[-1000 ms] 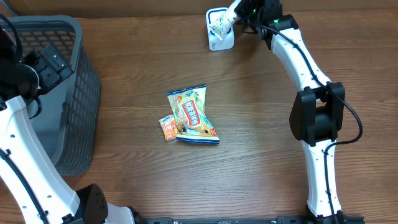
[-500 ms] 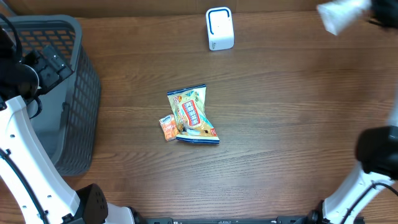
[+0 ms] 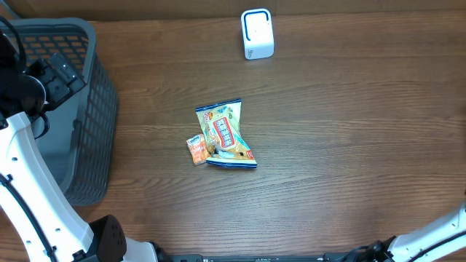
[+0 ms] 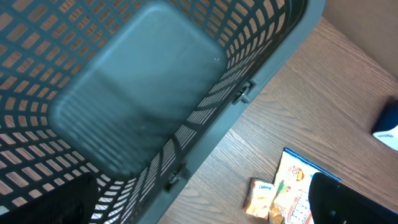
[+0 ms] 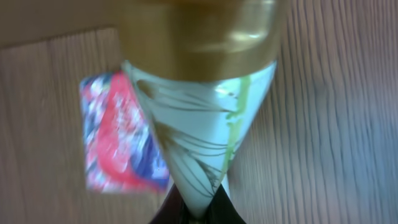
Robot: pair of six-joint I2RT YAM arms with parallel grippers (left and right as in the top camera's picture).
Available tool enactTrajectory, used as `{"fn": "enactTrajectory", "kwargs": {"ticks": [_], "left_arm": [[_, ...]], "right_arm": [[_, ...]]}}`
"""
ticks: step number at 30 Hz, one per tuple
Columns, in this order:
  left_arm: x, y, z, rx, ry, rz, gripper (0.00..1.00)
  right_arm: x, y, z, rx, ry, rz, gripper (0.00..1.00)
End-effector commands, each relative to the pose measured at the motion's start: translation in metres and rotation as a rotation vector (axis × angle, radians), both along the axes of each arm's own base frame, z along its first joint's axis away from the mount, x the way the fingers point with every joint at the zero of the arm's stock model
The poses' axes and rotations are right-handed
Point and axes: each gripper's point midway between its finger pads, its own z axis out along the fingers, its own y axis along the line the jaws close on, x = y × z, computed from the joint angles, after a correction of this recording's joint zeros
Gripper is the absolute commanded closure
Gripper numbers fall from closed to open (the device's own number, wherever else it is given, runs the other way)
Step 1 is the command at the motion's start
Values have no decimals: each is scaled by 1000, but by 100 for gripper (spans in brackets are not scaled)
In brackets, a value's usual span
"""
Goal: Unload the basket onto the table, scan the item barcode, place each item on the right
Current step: 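Carry the white-gold tube off to the right side of the table, then return the empty right gripper toward the table centre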
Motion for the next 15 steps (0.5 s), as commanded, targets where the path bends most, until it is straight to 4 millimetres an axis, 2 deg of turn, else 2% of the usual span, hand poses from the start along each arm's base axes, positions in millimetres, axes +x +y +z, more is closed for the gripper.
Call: {"fn": "enactTrajectory", "kwargs": {"ticks": [1, 5, 7, 9, 10, 11, 12, 14, 15], "left_arm": [[0, 2, -2, 12, 11, -9, 0], [0, 2, -2, 12, 11, -9, 0], [0, 2, -2, 12, 11, -9, 0], [0, 2, -2, 12, 11, -9, 0], [0, 2, -2, 12, 11, -9, 0], [0, 2, -2, 12, 11, -9, 0], [0, 2, -2, 12, 11, -9, 0], [0, 2, -2, 12, 11, -9, 0], [0, 2, -2, 12, 11, -9, 0]], "right_arm": [[-14, -14, -19, -34, 39, 52, 96], [-10, -19, -42, -45, 34, 93, 96], [-8, -21, -51, -55, 25, 97, 91], [-6, -23, -51, -67, 16, 97, 74], [-5, -24, -50, -71, 14, 97, 59], [-5, -24, -50, -69, 12, 98, 50], [-1, -22, -50, -61, 0, 124, 43], [15, -16, -46, -37, -56, 221, 37], [31, -9, -39, -12, -128, 294, 34]]}}
